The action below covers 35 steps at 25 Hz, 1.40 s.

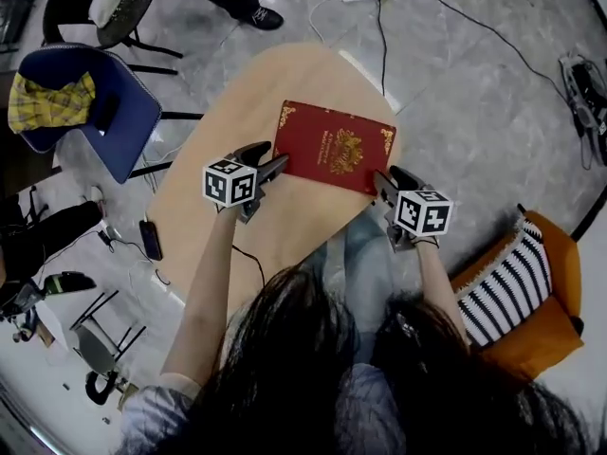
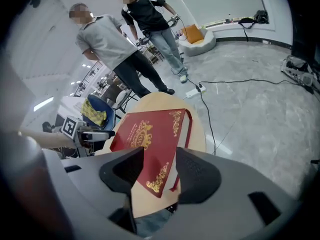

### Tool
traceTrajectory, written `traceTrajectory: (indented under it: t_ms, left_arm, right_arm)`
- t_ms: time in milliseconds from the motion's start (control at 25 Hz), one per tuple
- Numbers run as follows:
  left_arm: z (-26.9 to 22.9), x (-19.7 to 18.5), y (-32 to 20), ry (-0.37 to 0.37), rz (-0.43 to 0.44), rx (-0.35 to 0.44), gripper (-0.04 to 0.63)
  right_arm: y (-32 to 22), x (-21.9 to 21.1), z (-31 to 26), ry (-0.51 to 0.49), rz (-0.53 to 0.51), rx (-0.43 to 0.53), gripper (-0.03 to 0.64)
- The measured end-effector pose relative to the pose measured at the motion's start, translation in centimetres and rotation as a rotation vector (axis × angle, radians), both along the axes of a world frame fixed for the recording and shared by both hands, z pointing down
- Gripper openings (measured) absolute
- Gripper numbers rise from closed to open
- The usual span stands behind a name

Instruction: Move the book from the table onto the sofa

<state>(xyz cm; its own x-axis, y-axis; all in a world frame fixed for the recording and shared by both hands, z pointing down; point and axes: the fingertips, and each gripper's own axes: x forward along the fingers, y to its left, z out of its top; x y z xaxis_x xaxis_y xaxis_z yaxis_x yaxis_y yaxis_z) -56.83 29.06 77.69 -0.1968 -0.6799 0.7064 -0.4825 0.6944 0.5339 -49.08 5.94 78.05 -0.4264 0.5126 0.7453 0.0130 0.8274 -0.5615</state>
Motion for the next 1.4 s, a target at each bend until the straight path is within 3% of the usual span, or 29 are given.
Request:
traceTrajectory:
  t_ms: [160,400,480,600,880,1080,1400]
  left_arm:
    - [2.6,0.1,0.5,0.052,-0.05,-0.006,0.259]
    - [3.7,-0.9,-0.9,0.134,-0.124,0.105,0.258]
    - [3.6,-0.5,-0.9,0.135,-0.103,0.078,0.258]
    - [2.8,0.1,-0.8,0.111,-0.045,0.038,0.258]
    - [-3.1,0.3,-1.0,0.022,-0.071,0.135,0.256]
    - [-7.8,1.8,-0.5,-0.017,-0.04,0.181,0.254]
    - [-17.6,3.4,-0.3,-0.11,0.027,0.247,0.246]
  right_arm:
    - [1.4,0.2,2.5,0.046,0.023,-0.053,0.192]
    - [0.8,-0.5,3.2,0.056,-0.017,0.069,0.19]
    - [0.9,-0.1,3.3,0.09,-0.009,0.054,0.183]
    - [1.2,0.7,2.6,0.119,0.014,0.028,0.166]
    - [0.9,1.6,-3.7,0.041,0.133,-0.011,0.154]
    - [1.3,3.1,-8.9,-0.011,0.158,0.039,0.152]
    - [1.9,6.2,-18.1,-0.086,0.26,0.041,0.149]
